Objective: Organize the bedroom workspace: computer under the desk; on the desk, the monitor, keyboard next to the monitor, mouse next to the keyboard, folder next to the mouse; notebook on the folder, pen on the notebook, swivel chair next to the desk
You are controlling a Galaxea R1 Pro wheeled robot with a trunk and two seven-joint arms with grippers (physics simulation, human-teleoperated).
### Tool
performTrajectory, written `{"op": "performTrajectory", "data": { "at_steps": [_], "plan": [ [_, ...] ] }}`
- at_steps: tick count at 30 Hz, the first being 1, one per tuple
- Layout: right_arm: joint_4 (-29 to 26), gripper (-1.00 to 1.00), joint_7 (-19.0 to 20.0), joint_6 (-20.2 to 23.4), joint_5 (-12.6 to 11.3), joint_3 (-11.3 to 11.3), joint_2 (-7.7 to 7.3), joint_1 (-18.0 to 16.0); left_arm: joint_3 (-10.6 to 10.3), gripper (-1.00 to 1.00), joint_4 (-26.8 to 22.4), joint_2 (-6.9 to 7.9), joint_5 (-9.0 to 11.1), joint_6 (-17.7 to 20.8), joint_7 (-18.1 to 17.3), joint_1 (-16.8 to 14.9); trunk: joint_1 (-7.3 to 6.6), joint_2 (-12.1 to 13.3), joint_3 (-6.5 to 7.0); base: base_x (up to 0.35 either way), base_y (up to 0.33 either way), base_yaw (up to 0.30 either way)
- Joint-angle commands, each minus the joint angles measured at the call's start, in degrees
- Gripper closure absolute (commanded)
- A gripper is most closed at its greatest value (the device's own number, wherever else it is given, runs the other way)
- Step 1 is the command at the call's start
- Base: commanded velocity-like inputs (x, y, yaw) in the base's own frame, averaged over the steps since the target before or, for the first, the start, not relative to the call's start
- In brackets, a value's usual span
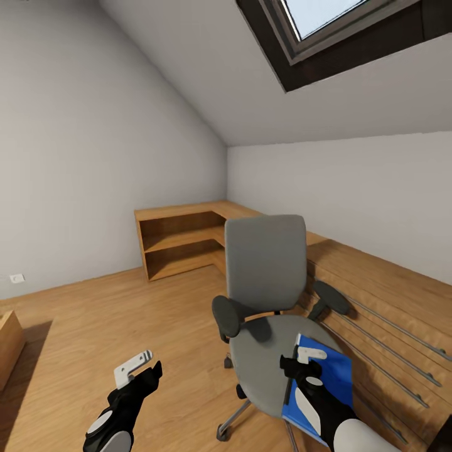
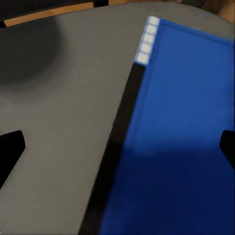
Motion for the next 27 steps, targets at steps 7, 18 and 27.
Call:
{"op": "performTrajectory", "data": {
  "at_steps": [7, 18, 27],
  "plan": [
    [0.0, -1.0, -0.3, -0.3, -0.6, 0.5, 0.09, 0.0, -0.1, -1.0, -0.1, -0.03, 0.1, 0.3, 0.4, -0.1, -1.55, 2.8, 1.2, 0.0, 0.0, 0.0],
    [-0.1, -1.0, -0.3, -0.3, -0.6, 0.5, 0.23, 0.0, -0.1, -1.0, -0.1, 0.03, 0.1, 0.3, 0.4, -0.1, -3.97, 7.2, 3.17, 0.0, 0.0, 0.0],
    [-28.3, -1.0, -0.6, 17.0, -0.8, -0.2, -1.38, 4.4, -0.1, -1.0, -0.1, 0.21, -0.1, 0.2, 0.4, -0.1, -4.41, 8.0, 3.53, 0.0, 0.0, 0.0]
  ]
}}
